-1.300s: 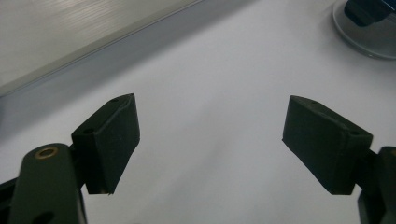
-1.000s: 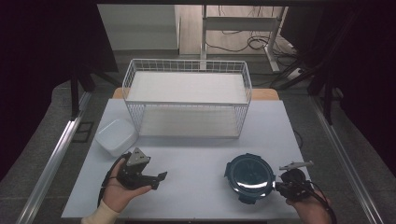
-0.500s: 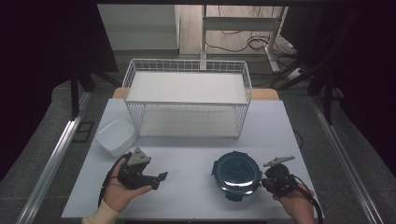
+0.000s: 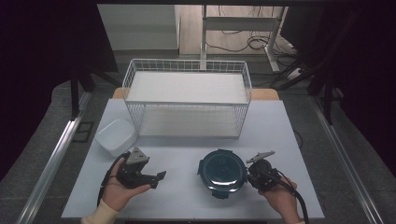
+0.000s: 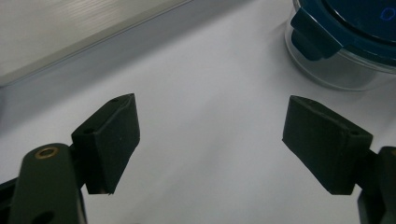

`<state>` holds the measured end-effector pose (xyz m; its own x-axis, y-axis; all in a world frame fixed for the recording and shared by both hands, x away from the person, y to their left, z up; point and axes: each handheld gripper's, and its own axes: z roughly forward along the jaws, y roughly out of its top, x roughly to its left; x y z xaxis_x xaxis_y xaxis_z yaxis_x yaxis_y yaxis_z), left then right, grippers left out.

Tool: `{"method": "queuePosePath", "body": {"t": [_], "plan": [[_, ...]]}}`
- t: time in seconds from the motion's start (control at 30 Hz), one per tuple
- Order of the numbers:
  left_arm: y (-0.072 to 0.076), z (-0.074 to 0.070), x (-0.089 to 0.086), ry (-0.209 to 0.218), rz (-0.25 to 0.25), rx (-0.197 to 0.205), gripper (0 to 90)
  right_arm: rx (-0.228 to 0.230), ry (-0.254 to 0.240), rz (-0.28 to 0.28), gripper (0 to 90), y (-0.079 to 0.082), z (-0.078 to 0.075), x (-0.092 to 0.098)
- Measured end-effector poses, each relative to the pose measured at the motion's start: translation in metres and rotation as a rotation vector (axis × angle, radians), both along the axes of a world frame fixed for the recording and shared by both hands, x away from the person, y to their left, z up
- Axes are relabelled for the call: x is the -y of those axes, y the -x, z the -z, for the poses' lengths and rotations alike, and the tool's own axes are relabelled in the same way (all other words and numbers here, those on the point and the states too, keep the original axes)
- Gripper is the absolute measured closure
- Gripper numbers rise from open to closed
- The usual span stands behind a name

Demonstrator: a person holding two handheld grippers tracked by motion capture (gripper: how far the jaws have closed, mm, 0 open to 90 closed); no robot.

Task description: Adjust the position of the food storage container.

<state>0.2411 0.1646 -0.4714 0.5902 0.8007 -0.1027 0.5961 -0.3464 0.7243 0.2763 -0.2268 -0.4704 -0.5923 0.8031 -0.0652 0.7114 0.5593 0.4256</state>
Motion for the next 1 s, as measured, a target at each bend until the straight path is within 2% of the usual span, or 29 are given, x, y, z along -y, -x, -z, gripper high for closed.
{"method": "queuePosePath", "body": {"t": [0.37,0.67,0.87,1.0], "plan": [[0.000,-0.001,-0.001,0.003,-0.006,0.004,18.6,0.004,0.014,-0.050,89.9,-0.002,0.001,-0.022],[0.000,-0.002,-0.004,0.004,-0.012,0.007,18.7,-0.001,0.020,-0.132,89.8,-0.013,0.002,-0.059],[-0.001,-0.002,-0.004,0.001,-0.018,0.006,18.7,-0.005,0.011,-0.161,89.8,-0.016,0.003,-0.070],[0.000,-0.002,-0.003,-0.002,-0.015,0.007,18.7,-0.005,-0.003,-0.175,89.8,-0.015,0.003,-0.070]]}}
